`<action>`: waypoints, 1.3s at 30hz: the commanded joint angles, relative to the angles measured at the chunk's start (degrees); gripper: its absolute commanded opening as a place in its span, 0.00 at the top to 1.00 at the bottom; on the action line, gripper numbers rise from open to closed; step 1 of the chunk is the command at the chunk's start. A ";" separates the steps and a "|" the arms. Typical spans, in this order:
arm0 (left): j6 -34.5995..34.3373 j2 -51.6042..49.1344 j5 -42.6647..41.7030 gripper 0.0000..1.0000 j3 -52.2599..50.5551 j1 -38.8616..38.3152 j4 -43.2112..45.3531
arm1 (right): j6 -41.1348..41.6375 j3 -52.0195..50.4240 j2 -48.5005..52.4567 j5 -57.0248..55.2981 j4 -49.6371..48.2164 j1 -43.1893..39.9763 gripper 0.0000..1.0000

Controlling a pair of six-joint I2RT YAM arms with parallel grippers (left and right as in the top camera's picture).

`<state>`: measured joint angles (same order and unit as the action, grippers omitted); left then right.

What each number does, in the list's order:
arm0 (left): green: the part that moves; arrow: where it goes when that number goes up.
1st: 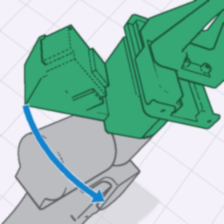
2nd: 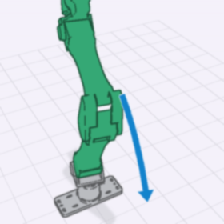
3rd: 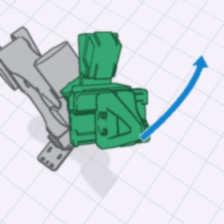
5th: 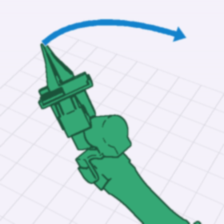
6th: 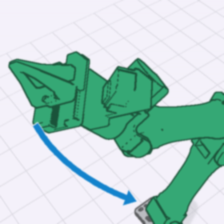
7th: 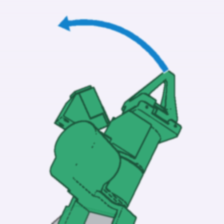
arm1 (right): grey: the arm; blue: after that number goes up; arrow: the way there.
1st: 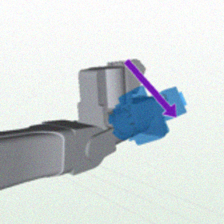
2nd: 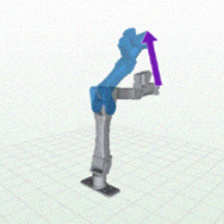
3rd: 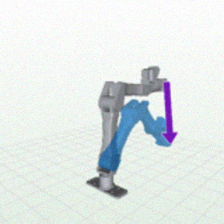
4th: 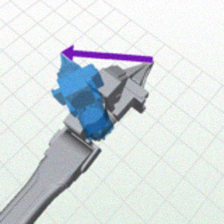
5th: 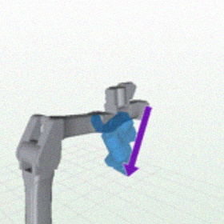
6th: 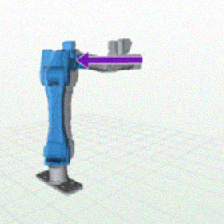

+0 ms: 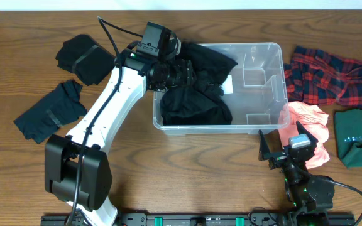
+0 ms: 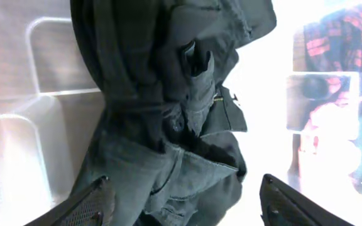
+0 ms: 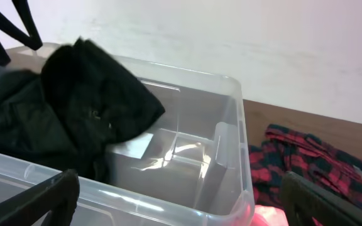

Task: Pack container
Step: 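Lift the black pants with the left gripper and carry into container, then lower the pants into the container and open the left gripper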

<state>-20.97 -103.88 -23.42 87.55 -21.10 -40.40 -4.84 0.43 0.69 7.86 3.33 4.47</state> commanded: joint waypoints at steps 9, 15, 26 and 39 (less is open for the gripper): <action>2.49 3.32 3.82 0.49 1.38 0.00 2.08 | -0.55 -0.11 -0.31 -0.35 0.20 -0.59 0.01; 4.68 5.77 3.82 0.94 1.42 -1.44 5.40 | -0.57 -0.11 -0.31 -0.35 0.20 -0.59 0.01; 18.14 5.14 24.48 0.94 1.40 -10.36 9.57 | -0.55 -0.11 -0.31 -0.35 0.20 -0.59 0.01; 18.86 -2.71 28.24 0.94 1.40 -10.71 14.40 | -0.57 -0.11 -0.31 -0.35 0.20 -0.59 0.01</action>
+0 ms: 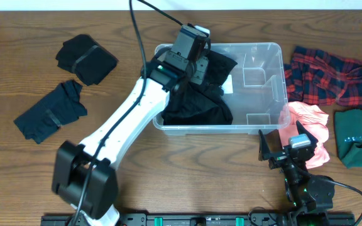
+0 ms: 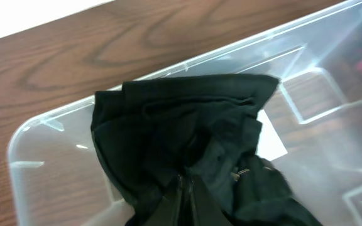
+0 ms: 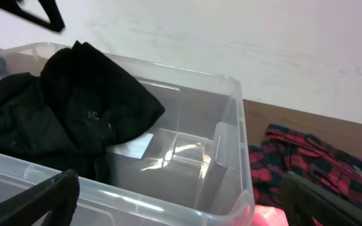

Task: Pack container
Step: 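Lower the pants into the container and open the left gripper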

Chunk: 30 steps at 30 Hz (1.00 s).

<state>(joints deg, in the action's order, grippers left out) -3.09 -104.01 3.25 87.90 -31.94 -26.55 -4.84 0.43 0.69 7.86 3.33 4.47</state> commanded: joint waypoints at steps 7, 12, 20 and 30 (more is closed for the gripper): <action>2.25 -7.74 5.62 0.94 1.05 0.15 2.25 | -0.55 -0.11 -0.31 -0.35 0.20 -0.59 0.01; 2.25 -11.58 14.71 0.94 1.05 0.15 1.40 | -0.55 -0.11 -0.31 -0.35 0.20 -0.59 0.01; 2.23 -15.56 15.52 0.94 0.94 0.26 -0.13 | -0.55 -0.11 -0.31 -0.35 0.20 -0.59 0.01; 2.21 -18.78 15.47 0.94 0.85 0.85 -0.15 | -0.57 -0.11 -0.31 -0.35 0.20 -0.59 0.01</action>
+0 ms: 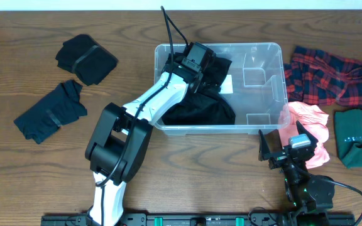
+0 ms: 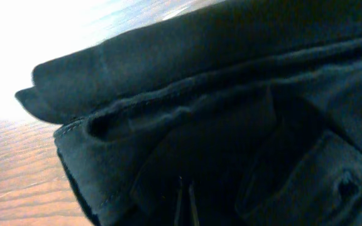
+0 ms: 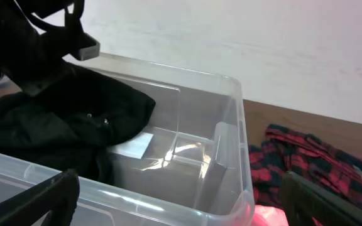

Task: Pack container
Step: 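Lower the pants into the container and open the left gripper, then move the left gripper to the taped black roll and grasp it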

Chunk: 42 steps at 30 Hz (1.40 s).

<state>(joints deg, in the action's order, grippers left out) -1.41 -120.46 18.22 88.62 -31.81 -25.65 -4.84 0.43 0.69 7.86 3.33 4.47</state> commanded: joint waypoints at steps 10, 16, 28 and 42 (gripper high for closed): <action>-1.22 9.99 0.31 0.94 0.24 0.39 -1.38 | -0.55 -0.11 -0.31 -0.35 0.20 -0.59 0.01; -1.20 18.38 0.35 0.93 0.24 0.55 -6.82 | -0.55 -0.11 -0.31 -0.35 0.20 -0.59 0.01; -7.30 23.71 0.50 0.93 0.17 12.44 -17.92 | -0.55 -0.11 -0.31 -0.35 0.20 -0.59 0.01; -19.56 23.45 0.28 0.93 -2.67 26.47 -22.91 | -0.55 -0.11 -0.31 -0.35 0.20 -0.59 0.01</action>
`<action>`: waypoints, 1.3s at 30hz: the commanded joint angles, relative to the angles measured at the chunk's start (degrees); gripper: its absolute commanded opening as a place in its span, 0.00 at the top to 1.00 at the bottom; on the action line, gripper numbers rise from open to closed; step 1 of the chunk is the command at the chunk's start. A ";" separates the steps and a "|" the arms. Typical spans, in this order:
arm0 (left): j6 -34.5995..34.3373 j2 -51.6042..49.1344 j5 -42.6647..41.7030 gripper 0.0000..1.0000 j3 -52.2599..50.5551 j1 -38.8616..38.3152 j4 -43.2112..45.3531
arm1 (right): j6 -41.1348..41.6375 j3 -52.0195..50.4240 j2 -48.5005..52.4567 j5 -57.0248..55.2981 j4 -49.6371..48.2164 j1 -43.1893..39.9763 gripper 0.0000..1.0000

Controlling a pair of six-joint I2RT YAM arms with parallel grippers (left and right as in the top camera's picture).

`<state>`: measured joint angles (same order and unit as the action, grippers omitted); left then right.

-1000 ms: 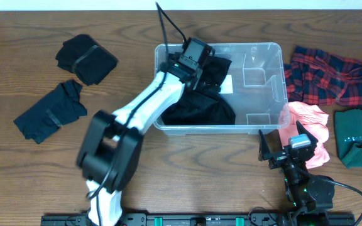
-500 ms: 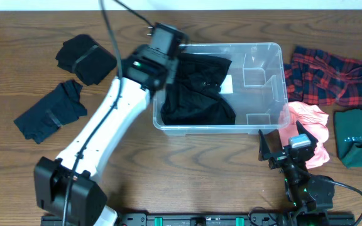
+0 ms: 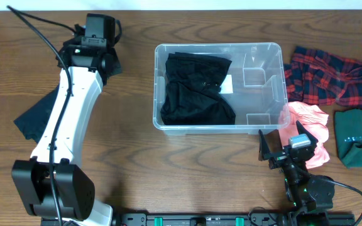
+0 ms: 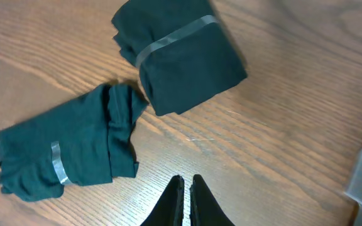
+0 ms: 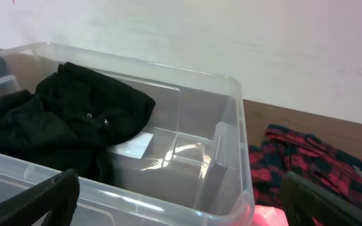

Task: Pack container
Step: 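Move the left gripper to the taped black roll and grasp it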

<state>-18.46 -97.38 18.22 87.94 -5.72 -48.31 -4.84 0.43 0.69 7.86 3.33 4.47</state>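
The clear plastic container [image 3: 219, 127] stands mid-table with a black garment [image 3: 197, 88] lying in its left half, also seen from the right wrist [image 5: 74, 119]. My left gripper [image 4: 186, 182] is shut with nothing in it, hovering over bare wood at the far left [image 3: 101, 63]. Just ahead of it lies a folded dark garment with a tape band [image 4: 181, 53], and a second dark garment [image 4: 68, 154] lies to its left. My right gripper [image 5: 181, 207] rests open near the front edge, facing the container's right end.
A red plaid garment [image 3: 332, 75] lies right of the container. A pink garment [image 3: 307, 125] lies by the right gripper and a green garment [image 3: 357, 144] at the right edge. The container's right half holds only moulded dividers [image 3: 256, 75].
My left gripper was pressed into the black garment inside the container. It now hangs shut and empty over the table's far left, above the dark folded garments. The black garment stays in the container.
At first my left gripper was open at the container's left end, with the black garment spilling over the rim. It then stood shut above the garment, then down in it. Now the garment lies wholly inside and the arm is at the far left. The right arm never moved.
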 commanded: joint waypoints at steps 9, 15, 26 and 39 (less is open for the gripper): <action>-2.69 -0.70 0.31 0.93 -5.90 0.35 2.51 | -0.57 -0.11 -0.31 -0.35 0.20 -0.59 0.01; -2.69 -0.96 0.31 0.93 -6.95 0.35 5.11 | -0.55 -0.11 -0.31 -0.35 0.20 -0.59 0.01; -2.67 -1.01 0.33 0.48 -6.95 0.37 11.41 | -0.55 -0.11 -0.31 -0.35 0.20 -0.59 0.01; -2.64 -1.11 0.35 0.20 -6.95 0.37 20.04 | -0.57 -0.11 -0.31 -0.35 0.20 -0.59 0.01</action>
<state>-21.02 -97.67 18.17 81.21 -5.50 -29.23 -4.86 0.43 0.69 7.86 3.33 4.45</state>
